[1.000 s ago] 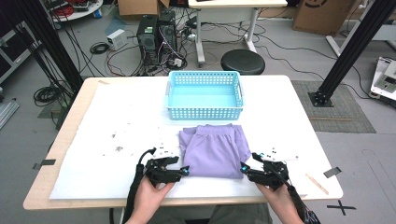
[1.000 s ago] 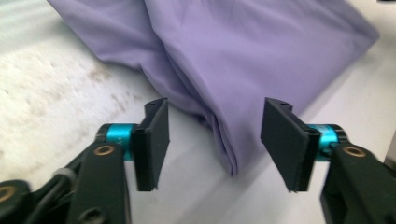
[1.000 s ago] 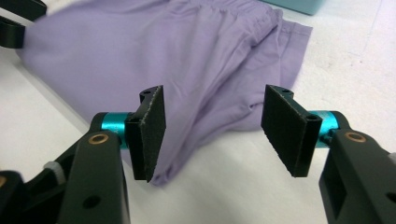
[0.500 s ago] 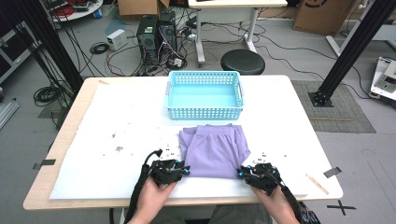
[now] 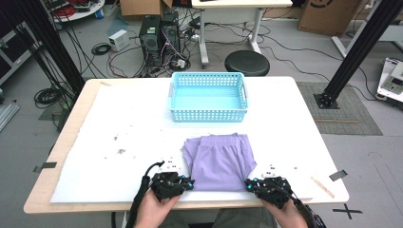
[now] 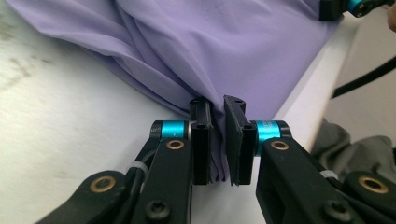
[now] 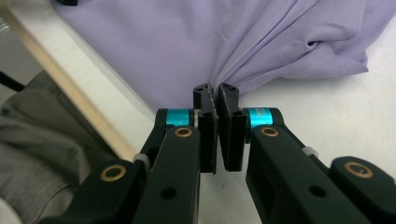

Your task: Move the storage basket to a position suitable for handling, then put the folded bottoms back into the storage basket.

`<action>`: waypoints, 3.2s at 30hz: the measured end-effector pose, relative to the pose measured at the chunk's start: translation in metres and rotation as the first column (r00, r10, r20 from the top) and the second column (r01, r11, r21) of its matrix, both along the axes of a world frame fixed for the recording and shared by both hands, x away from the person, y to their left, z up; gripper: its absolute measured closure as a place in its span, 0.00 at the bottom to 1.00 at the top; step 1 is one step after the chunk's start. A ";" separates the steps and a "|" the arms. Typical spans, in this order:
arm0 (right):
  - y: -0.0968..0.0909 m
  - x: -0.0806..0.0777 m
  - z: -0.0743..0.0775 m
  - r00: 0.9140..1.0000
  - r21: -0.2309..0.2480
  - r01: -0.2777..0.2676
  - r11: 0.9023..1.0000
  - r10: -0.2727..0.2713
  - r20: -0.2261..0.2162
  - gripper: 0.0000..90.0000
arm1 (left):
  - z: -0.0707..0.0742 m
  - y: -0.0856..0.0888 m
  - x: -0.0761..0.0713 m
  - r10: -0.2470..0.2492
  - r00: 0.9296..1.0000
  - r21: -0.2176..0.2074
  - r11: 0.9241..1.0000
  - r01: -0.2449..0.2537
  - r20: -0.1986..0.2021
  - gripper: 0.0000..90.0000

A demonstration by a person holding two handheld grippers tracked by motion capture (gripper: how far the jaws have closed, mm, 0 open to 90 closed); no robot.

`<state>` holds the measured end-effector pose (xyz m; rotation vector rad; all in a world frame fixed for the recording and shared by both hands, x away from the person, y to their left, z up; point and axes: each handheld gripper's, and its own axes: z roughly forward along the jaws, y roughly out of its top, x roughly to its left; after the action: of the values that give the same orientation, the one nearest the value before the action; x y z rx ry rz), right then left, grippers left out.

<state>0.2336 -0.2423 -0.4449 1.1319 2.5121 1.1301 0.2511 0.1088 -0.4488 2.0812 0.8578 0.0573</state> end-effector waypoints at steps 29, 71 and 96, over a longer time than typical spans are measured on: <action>-0.037 0.065 0.064 0.901 0.216 0.127 0.968 -0.203 0.383 0.54 | 0.059 0.058 0.071 0.104 0.935 -0.192 0.981 -0.040 0.339 0.46; -0.023 0.135 0.057 0.946 0.136 0.111 0.984 -0.147 0.290 0.24 | 0.062 0.073 0.125 0.239 0.936 -0.230 0.956 -0.180 0.260 0.28; -0.018 0.204 0.036 0.971 0.063 0.123 0.990 -0.134 0.200 0.24 | 0.037 0.074 0.199 0.219 0.957 -0.041 0.976 -0.215 0.192 0.28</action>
<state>0.4375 -0.2600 -0.4088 1.1112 2.2351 1.2135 0.4502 0.1826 -0.4121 1.9180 0.9568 0.3652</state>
